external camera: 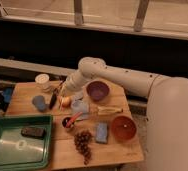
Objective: Place fork in red bowl
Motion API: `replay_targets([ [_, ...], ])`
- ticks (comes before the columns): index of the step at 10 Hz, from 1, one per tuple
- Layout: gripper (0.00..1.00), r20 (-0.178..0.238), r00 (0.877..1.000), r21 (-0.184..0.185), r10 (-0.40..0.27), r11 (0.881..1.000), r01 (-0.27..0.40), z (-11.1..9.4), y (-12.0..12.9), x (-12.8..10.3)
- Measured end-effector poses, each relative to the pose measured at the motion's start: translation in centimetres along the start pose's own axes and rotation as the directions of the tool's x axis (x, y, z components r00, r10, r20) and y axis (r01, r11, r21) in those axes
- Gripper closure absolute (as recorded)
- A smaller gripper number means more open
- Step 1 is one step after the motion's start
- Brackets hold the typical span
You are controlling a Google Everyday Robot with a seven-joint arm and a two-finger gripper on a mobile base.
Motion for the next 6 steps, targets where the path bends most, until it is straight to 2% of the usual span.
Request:
replay_targets([
  [2,0.81,0.032,0.999,0.014,0.039,0.999,-0.039,-1.4,-1.5,0.5],
  [6,0.81,0.100,0.984,0.065,0.148,0.986,-0.155,-6.9,-8.0,4.2],
])
